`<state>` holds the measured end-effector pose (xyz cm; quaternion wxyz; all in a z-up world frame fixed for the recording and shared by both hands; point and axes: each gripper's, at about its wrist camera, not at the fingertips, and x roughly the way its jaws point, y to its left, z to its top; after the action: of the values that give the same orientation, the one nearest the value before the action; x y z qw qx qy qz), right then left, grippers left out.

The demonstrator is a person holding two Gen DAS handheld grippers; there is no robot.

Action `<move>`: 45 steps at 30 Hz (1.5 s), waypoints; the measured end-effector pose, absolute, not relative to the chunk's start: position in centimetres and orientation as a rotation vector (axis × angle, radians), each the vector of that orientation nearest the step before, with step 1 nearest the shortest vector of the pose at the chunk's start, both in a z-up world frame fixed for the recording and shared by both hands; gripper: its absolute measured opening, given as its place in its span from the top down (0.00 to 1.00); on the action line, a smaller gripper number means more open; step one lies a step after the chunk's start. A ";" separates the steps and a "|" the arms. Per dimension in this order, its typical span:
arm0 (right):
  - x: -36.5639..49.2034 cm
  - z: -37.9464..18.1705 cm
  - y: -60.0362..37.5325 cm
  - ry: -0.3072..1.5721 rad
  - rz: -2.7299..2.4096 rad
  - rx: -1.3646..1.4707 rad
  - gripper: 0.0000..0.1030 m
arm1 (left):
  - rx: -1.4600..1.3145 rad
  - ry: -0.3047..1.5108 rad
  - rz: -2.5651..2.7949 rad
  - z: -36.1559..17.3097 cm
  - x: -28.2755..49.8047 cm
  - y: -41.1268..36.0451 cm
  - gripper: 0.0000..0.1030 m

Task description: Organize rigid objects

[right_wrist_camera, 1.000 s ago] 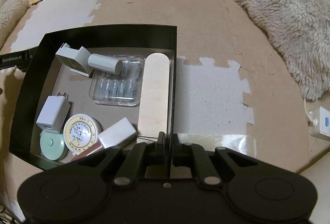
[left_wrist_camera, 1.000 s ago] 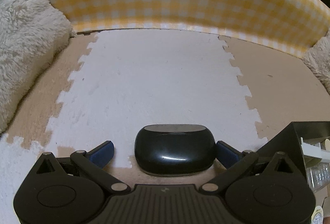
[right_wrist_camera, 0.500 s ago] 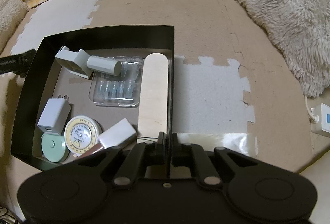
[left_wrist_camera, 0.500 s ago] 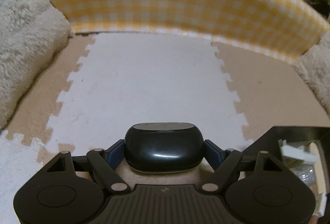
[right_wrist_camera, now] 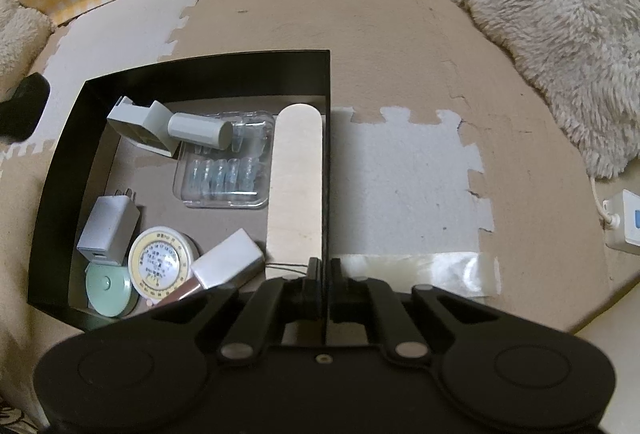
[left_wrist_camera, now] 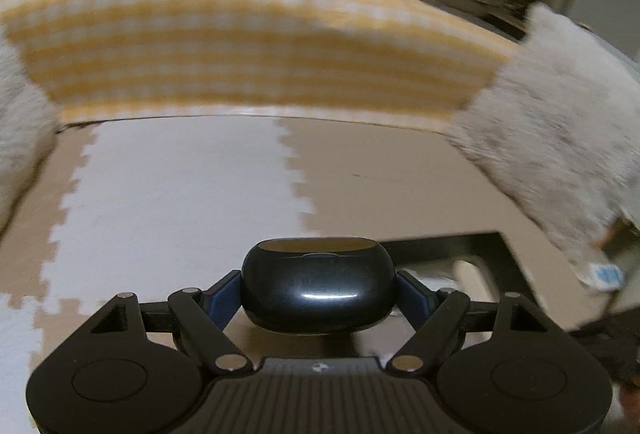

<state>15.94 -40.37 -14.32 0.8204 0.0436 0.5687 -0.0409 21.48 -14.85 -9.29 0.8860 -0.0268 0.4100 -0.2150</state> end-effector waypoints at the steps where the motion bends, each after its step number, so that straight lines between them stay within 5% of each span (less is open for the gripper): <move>1: 15.9 -14.3 -40.4 1.211 -0.087 0.095 0.97 | -0.052 0.857 -0.470 -9.2 21.0 -15.3 0.22; 17: 15.9 -14.2 -40.3 1.214 -0.087 0.082 0.97 | 0.000 0.894 -0.566 -10.8 19.2 -19.2 0.21; 23: 15.9 -14.3 -40.2 1.216 -0.086 0.082 0.96 | 0.008 0.889 -0.546 -10.5 19.2 -19.1 0.08; 45: 15.9 -14.4 -40.3 1.221 -0.083 0.080 0.97 | 0.056 1.009 -0.562 -10.8 17.6 -19.5 0.00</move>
<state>15.90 -40.29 -14.40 0.8177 0.0376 0.5731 -0.0389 17.61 -19.51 -10.81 0.8375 0.0264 0.4767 -0.2658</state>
